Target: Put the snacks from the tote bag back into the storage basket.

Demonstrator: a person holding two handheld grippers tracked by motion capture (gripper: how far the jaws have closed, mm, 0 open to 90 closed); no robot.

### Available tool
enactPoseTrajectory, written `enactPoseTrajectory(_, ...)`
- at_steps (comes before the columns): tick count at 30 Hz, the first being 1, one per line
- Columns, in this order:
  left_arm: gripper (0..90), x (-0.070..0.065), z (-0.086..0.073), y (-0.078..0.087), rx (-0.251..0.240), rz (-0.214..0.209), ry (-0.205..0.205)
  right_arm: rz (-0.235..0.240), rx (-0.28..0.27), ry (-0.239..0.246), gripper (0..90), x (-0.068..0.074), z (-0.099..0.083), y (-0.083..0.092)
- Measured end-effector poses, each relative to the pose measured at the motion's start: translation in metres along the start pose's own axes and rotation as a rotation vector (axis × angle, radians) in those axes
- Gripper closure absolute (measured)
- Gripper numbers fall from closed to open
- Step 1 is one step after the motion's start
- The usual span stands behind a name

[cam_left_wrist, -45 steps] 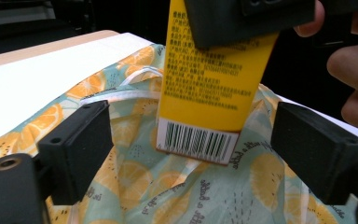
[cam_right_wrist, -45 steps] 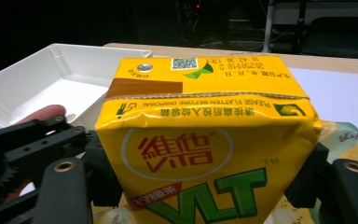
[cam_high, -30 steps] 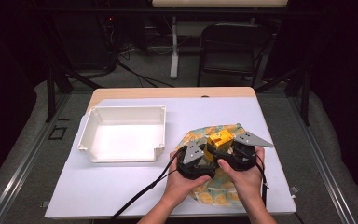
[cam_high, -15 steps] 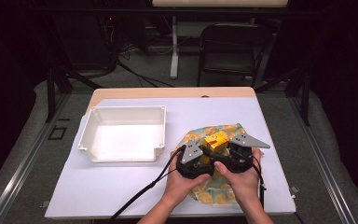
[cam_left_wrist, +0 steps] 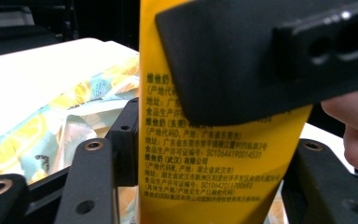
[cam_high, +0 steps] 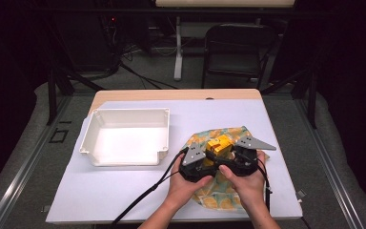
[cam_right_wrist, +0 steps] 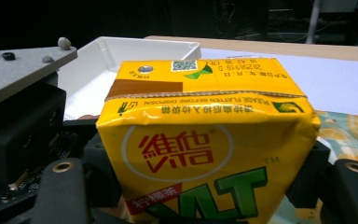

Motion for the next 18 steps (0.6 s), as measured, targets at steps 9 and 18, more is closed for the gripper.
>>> enactPoseTrajectory(9, 51.0, 0.007, 0.001, 0.004, 0.001, 0.012, 0.033, 0.037, -0.068, 0.005, 20.0, -0.002, 0.006, 0.012)
enactPoseTrajectory(18, 51.4, 0.018, 0.001, 0.011, -0.018, 0.045, 0.067, 0.049, -0.135, -0.015, 17.4, -0.015, 0.011, 0.031)
Point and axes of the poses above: each handheld gripper's, and its own axes: y roughly backward along the jaws, z roughly out of its top, x roughly to its left, the point moved 2 cm from there along -y, roughly forward along the jaws, and after that the axes turned 12 degrees about x, right-handed, at the moved point
